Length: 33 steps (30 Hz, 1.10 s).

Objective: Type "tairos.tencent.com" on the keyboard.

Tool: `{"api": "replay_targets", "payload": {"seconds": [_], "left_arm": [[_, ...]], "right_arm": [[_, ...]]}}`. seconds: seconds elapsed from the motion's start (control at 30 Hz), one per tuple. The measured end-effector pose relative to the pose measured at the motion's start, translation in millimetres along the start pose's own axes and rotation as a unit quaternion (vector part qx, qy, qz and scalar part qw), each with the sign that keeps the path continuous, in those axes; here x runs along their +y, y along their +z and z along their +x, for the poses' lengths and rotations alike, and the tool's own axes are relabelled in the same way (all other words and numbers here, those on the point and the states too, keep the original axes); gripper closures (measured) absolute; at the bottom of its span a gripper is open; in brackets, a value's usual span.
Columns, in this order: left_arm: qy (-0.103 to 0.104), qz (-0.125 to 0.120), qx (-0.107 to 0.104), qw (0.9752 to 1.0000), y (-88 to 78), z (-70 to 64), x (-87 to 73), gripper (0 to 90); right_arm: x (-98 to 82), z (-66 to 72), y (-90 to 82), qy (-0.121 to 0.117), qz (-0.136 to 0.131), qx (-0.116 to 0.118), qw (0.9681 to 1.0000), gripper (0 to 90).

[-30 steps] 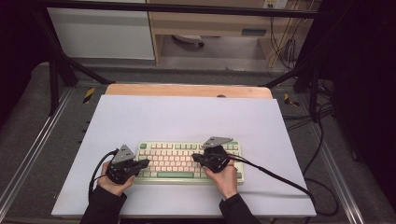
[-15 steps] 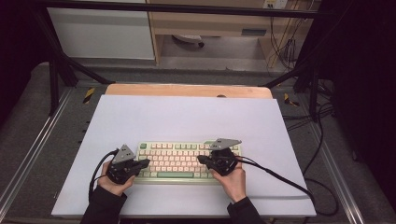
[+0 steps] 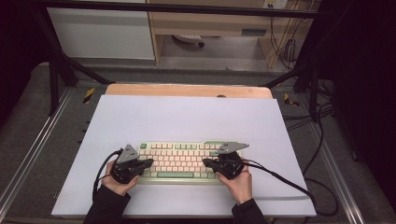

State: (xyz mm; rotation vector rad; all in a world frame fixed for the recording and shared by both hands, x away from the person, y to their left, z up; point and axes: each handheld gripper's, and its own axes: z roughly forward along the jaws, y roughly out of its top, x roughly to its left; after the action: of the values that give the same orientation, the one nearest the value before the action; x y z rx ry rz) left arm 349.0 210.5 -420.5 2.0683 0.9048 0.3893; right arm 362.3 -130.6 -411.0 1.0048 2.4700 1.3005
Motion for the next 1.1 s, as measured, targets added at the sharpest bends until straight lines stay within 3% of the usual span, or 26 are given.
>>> {"api": "replay_targets", "payload": {"seconds": [0.43,1.1], "left_arm": [[0.005,0.015,0.003,0.9999,19.0,-3.2,3.5,90.0],[0.01,0.017,0.003,0.9998,21.9,-2.9,1.4,90.0]], "right_arm": [[-0.4,-0.5,-1.7,-0.001,-0.004,0.005,1.0,90.0],[-1.5,-1.1,-1.1,0.001,-0.003,0.006,1.0,90.0]]}}
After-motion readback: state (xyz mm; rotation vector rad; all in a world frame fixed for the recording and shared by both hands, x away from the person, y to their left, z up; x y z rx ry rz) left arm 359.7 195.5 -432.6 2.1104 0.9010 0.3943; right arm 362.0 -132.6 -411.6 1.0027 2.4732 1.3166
